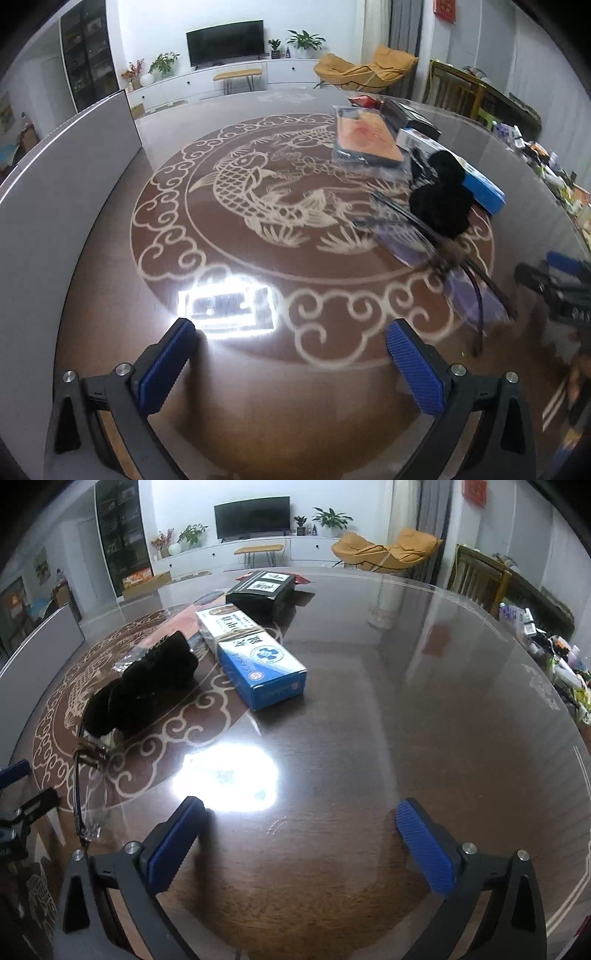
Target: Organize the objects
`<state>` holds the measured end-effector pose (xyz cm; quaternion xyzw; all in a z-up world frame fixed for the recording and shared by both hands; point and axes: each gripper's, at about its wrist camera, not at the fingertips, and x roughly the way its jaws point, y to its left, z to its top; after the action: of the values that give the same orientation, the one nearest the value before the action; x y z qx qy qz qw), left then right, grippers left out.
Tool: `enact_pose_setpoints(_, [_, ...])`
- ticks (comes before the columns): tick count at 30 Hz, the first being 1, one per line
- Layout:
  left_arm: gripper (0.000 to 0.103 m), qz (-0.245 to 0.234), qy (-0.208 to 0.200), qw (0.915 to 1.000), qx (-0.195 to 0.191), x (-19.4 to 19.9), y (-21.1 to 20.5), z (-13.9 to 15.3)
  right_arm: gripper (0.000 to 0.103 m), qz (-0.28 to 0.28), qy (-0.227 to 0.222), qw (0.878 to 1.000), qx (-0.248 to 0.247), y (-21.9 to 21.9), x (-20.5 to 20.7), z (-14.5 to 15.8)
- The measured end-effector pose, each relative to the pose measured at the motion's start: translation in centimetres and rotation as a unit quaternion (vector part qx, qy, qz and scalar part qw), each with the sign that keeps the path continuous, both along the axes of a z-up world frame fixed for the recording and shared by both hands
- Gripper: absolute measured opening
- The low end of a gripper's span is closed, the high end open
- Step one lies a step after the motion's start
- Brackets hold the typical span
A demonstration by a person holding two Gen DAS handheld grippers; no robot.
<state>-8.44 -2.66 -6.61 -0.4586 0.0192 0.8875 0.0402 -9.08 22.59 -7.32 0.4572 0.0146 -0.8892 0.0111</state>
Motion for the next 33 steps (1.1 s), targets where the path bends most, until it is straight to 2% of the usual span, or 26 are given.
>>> enact_pose_setpoints(33, [0.103,0.009,0.001,1.0,0.0,-0.32,0.07,0.34,0.103,0.0,0.0,1.0,0.0,0.01,-0.06,0.01])
